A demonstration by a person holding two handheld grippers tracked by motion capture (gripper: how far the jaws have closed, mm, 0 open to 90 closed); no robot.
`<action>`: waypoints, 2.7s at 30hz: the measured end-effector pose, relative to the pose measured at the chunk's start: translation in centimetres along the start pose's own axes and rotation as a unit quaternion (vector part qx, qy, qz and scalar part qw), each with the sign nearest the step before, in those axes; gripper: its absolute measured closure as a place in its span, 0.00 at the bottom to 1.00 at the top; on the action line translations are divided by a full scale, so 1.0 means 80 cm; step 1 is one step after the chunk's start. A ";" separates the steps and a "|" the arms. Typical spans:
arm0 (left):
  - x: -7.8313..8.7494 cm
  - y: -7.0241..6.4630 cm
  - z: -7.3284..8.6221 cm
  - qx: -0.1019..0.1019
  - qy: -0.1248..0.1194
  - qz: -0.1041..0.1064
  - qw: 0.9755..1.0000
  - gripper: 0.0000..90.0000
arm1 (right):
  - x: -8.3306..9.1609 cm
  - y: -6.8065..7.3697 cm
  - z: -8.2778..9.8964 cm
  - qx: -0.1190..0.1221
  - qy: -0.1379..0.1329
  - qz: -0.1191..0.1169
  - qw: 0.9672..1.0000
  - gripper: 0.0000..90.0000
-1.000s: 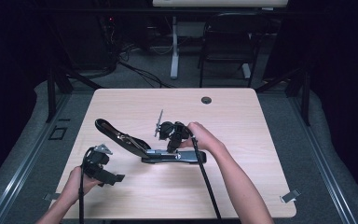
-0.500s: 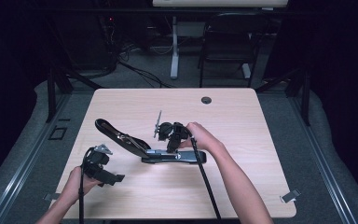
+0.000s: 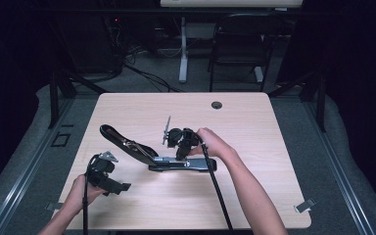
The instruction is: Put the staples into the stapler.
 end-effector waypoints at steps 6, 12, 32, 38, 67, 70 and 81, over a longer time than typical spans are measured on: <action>-0.001 0.000 0.000 0.001 0.001 0.001 1.000 0.00 | 0.000 0.000 0.001 0.005 0.000 -0.003 1.000 0.87; 0.000 0.000 0.000 0.000 0.001 -0.001 1.000 0.00 | 0.000 0.000 0.001 0.008 -0.002 -0.005 1.000 0.87; -0.001 0.000 0.001 0.001 0.002 0.000 1.000 0.00 | 0.001 -0.002 0.004 0.019 -0.003 -0.012 1.000 0.87; -0.001 0.000 0.001 0.001 0.002 0.000 1.000 0.00 | -0.002 -0.002 0.003 0.021 -0.002 -0.015 1.000 0.87; -0.001 0.000 0.001 0.000 0.004 -0.001 1.000 0.00 | 0.003 -0.009 0.008 0.004 -0.012 -0.012 1.000 0.82; -0.001 0.000 0.001 0.000 0.005 -0.001 1.000 0.00 | 0.005 -0.010 0.010 -0.003 -0.017 -0.009 1.000 0.81; 0.000 0.001 0.001 0.004 0.000 -0.005 1.000 0.00 | 0.021 -0.016 0.023 -0.051 -0.049 0.004 0.997 0.69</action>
Point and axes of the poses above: each handheld gripper's, and its own axes: x roughly backward along the jaws, z roughly out of its underside, y roughly to its left, the point moved 5 cm from there along -x, roughly forward along the jaws, and after that the axes turned 10 degrees about -x, right-handed, at the moved point
